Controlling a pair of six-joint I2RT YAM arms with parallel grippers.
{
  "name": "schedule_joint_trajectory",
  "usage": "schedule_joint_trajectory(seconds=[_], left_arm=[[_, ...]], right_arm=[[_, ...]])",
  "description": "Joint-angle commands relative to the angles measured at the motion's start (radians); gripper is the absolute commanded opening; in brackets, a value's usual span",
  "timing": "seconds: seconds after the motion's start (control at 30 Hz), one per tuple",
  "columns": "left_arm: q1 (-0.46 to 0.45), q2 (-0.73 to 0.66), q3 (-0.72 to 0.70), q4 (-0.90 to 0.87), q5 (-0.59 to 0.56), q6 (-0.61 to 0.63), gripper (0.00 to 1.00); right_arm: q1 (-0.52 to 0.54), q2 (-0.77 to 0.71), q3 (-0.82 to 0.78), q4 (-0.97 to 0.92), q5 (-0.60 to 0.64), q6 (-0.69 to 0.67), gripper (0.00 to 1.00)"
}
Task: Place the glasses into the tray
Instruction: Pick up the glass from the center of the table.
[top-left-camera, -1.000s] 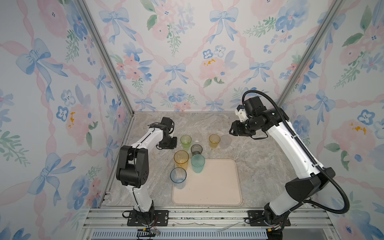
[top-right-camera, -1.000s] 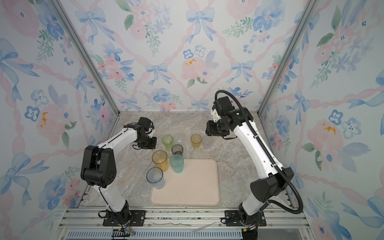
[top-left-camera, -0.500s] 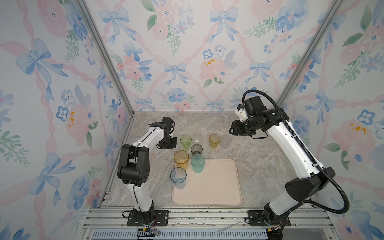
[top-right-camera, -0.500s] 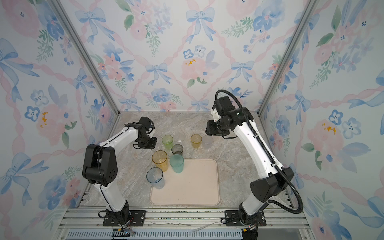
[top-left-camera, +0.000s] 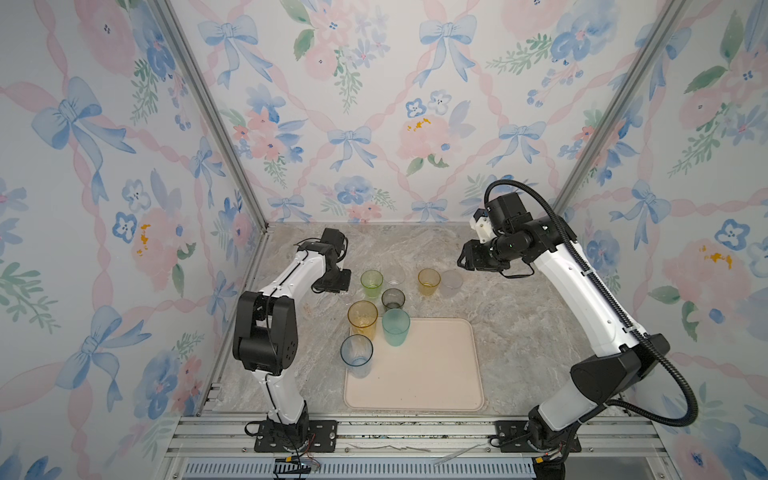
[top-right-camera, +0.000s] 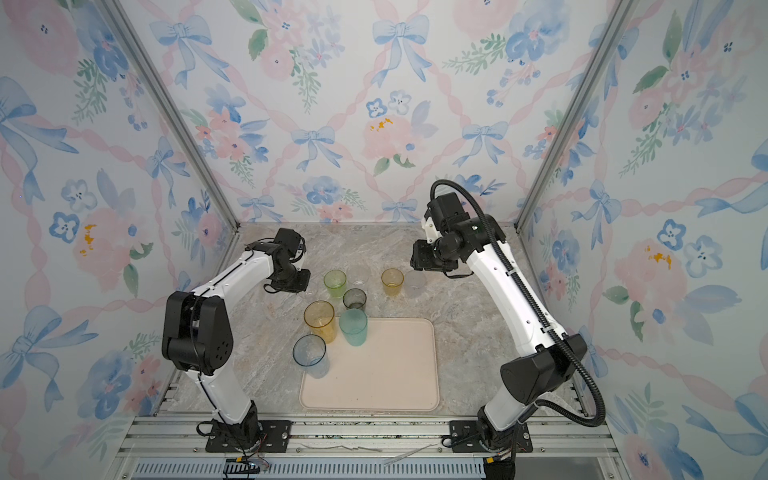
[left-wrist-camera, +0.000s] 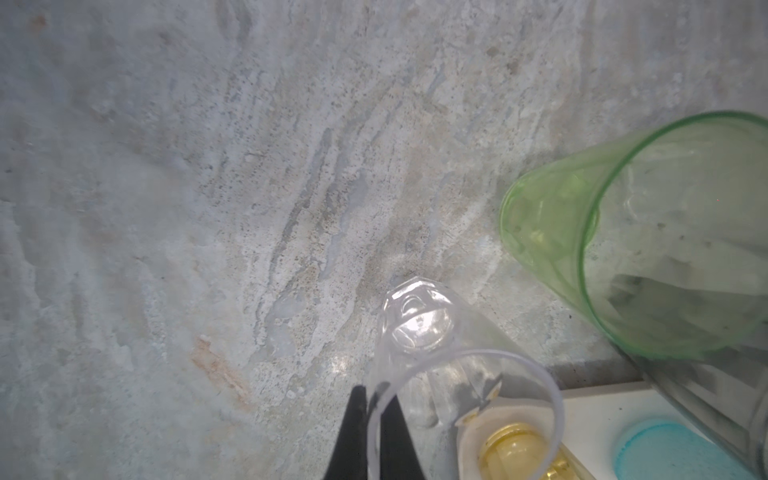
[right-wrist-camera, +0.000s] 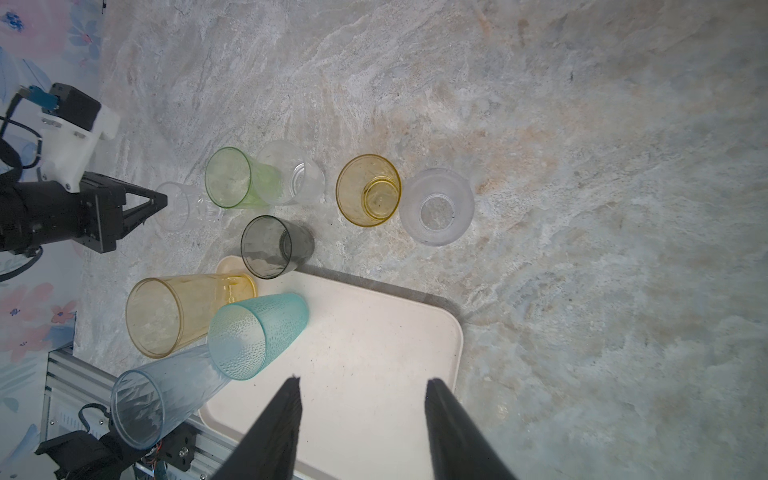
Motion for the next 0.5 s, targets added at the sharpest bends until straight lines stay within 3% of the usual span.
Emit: schedule_joint_trajectory(seconds=[0.0, 0.23, 0.47], left_arm=[[0.019, -0.081, 0.044, -0.033, -0.041, 0.023, 0.03], [0.035, -0.172, 0.086, -0.064, -0.039, 0.029, 0.03], [0.003, -0.262, 0.187, -0.110, 0.035, 0.008, 0.02]], right_arm=[[0.003, -0.016, -0.013, 0.011, -0.005, 0.018, 0.51], [0.028, -0.028, -0.017, 0.014, 0.011, 0.022, 0.51], [0.031, -0.066, -0.031, 0.017, 0.054, 0.032, 0.51]])
